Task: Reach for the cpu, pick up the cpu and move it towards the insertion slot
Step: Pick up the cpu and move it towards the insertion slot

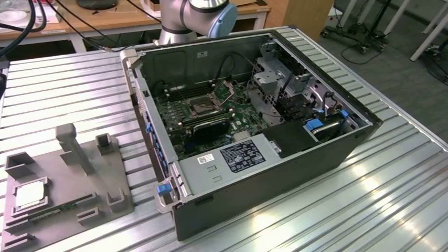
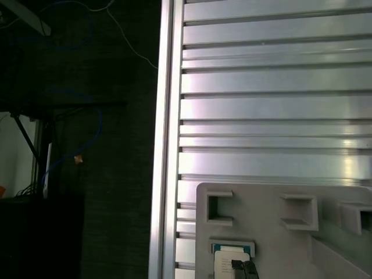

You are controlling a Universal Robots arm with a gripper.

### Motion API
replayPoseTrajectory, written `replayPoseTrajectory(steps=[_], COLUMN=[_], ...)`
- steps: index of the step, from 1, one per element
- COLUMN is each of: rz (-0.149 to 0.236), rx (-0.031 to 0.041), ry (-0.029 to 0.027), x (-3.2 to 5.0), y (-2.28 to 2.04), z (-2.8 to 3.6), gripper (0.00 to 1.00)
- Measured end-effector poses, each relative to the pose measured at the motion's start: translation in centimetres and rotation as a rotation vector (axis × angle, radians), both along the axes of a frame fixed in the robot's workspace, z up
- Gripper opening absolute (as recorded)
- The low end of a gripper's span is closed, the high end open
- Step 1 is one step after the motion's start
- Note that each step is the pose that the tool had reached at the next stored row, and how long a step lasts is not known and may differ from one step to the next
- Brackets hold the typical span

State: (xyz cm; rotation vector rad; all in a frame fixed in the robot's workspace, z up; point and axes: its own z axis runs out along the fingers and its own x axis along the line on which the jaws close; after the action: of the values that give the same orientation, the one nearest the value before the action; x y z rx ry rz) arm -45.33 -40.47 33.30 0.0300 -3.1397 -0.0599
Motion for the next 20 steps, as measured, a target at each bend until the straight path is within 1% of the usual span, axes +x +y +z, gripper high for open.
replayPoseTrajectory(steps=[1, 2, 6, 9, 10, 11, 12, 13, 15, 16, 18, 19, 20], rz=[0.0, 0.0, 0.0, 0.0, 0.0, 0.0, 0.0, 0.0, 0.0, 0.0, 0.0, 0.0, 0.0], rx=[0.0001, 0.0, 0.0023, 0.005, 0.0058, 0.0063, 0.0067, 0.0072, 0.0073, 0.0073, 0.0073, 0.0073, 0.0073], ry=[-0.0002, -0.0001, -0.0004, -0.0005, -0.0007, -0.0007, -0.0005, -0.0005, -0.0005, -0.0005, -0.0005, -0.0005, -0.0005], x=[0.0, -0.03, -0.16, -0.22, -0.22, -0.22, -0.23, -0.23, -0.24, -0.24, -0.23, -0.23, -0.23], y=[-0.14, -0.38, -1.55, -2.09, -2.2, -2.28, -2.35, -2.42, -2.45, -2.45, -2.46, -2.46, -2.46], z=[-0.02, -0.05, -0.24, -0.71, -0.9, -1.08, -1.25, -1.43, -1.79, -1.98, -2.34, -2.52, -2.7], gripper=[0.11, 0.11, 0.11, 0.11, 0.17, 0.17, 0.24, 0.24, 0.35, 0.35, 0.47, 0.47, 0.53])
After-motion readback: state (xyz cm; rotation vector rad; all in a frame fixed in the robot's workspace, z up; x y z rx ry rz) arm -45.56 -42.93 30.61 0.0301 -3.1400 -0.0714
